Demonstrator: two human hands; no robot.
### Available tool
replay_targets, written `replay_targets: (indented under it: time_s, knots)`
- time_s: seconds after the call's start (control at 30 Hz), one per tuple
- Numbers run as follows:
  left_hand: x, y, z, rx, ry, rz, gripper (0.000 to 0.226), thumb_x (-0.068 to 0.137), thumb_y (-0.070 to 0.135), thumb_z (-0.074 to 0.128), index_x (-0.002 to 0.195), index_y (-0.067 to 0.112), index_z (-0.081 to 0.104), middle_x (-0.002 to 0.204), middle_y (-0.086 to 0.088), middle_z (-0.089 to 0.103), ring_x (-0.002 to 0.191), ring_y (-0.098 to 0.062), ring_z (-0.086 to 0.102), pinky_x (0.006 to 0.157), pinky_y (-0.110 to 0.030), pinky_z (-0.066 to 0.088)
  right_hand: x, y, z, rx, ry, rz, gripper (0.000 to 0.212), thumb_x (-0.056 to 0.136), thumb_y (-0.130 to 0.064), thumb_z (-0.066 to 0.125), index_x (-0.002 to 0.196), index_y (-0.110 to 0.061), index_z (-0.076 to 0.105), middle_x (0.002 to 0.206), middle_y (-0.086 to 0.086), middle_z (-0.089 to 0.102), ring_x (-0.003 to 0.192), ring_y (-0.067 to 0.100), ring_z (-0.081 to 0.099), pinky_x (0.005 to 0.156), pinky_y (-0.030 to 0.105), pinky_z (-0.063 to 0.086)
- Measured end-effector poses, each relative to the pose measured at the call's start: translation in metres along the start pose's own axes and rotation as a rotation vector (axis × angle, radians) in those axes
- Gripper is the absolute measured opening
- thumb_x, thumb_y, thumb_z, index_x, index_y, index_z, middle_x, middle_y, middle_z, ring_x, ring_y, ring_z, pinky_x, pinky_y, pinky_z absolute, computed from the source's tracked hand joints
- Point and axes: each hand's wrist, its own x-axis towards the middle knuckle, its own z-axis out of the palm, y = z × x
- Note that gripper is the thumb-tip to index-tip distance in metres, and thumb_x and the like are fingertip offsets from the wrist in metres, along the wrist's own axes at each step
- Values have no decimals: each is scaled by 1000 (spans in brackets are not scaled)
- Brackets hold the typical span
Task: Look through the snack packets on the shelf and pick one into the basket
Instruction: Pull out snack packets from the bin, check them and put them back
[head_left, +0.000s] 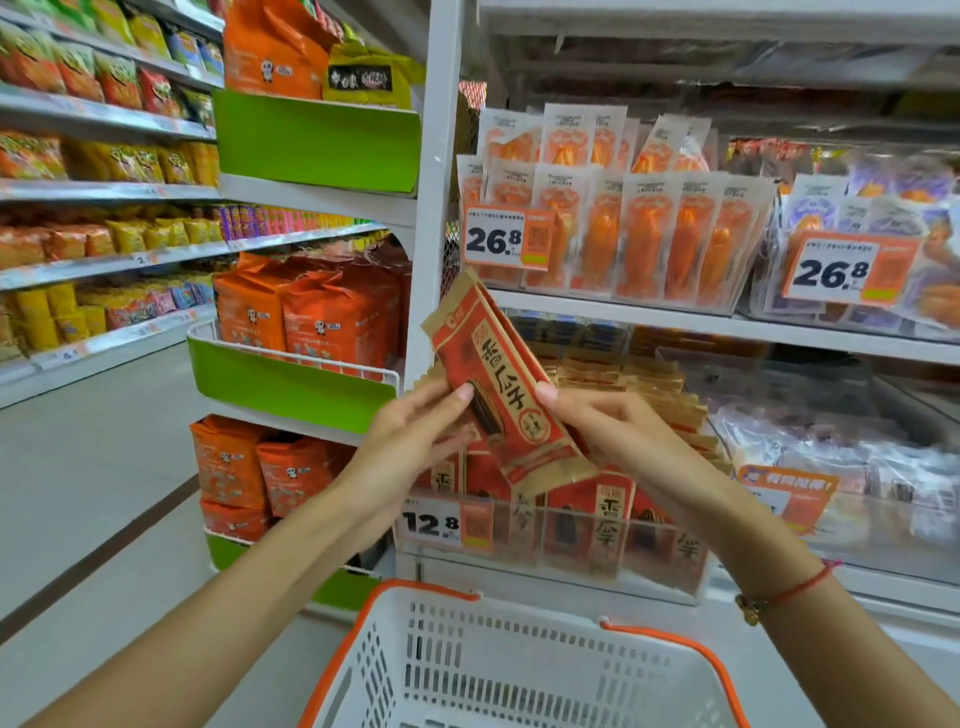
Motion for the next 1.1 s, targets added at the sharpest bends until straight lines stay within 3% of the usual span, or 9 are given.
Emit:
replay_targets:
  time_s: [0.07, 0.13, 0.27, 0.37, 0.5, 0.7, 0.9, 0.97, 1.1]
  knots:
    - [19, 9, 0, -43, 51, 47, 26, 96, 18, 56, 121, 19, 62, 116, 4, 71, 109, -8, 66, 86, -18, 54, 17, -6, -9, -195, 199, -81, 36, 89, -53, 53, 110, -30, 72, 99, -5, 74, 90, 8, 70, 79, 27, 54]
    - [35, 15, 0, -59, 97, 89, 24, 94, 17, 60, 118, 19, 63, 116, 4, 71, 108, -8, 66, 84, -17, 54, 34, -6, -16, -446, 406, -157, 35, 92, -50, 54, 117, -30, 69, 103, -4, 70, 93, 11, 65, 81, 38, 54]
    - [64, 26, -4, 89, 117, 83, 27, 92, 25, 64, 119, 20, 65, 117, 4, 70, 107, -4, 65, 81, -13, 53, 57, -6, -19, -528, 560, -265, 32, 95, -45, 52, 113, -27, 72, 90, -5, 72, 83, 10, 65, 73, 42, 55]
    - [79, 30, -14, 219, 153, 60, 32, 90, 28, 67, 120, 19, 65, 111, 8, 70, 101, 0, 65, 77, -12, 51, 72, 4, -23, -537, 513, -242, 32, 96, -45, 52, 113, -27, 72, 88, -8, 74, 82, 8, 68, 72, 42, 57]
    - [90, 15, -27, 331, 140, 69, 19, 88, 20, 68, 107, 19, 64, 97, 13, 65, 74, 19, 61, 62, 1, 44, 87, 20, -26, -554, 423, -196, 27, 95, -45, 54, 108, -31, 73, 85, -12, 75, 81, 5, 69, 73, 39, 57]
    - [97, 5, -44, 492, 74, 37, 35, 73, 37, 74, 105, 23, 71, 103, 10, 72, 96, 3, 65, 90, -21, 48, 93, 33, -25, -730, 307, -175, 30, 96, -47, 52, 112, -31, 71, 91, -9, 75, 85, 12, 68, 77, 38, 55]
    - [99, -5, -39, 562, 36, 127, 27, 75, 24, 79, 100, 18, 74, 94, 12, 73, 89, 9, 65, 72, 2, 41, 89, 40, -34, -809, 221, -142, 31, 94, -49, 52, 118, -35, 68, 90, -14, 73, 83, 5, 66, 81, 36, 54]
    - [99, -6, -38, 632, 7, 139, 30, 69, 38, 80, 97, 26, 74, 93, 15, 73, 91, 7, 65, 82, -4, 42, 89, 41, -33, -712, 254, -194, 33, 92, -48, 56, 120, -36, 66, 93, -18, 71, 81, 3, 64, 79, 38, 55]
    - [97, -8, -34, 908, -37, 104, 32, 54, 77, 66, 77, 55, 63, 97, 31, 64, 121, -11, 55, 111, -44, 34, 92, 39, -25, -488, 468, -323, 26, 89, -38, 64, 115, -32, 65, 93, -16, 69, 85, 0, 62, 78, 30, 54]
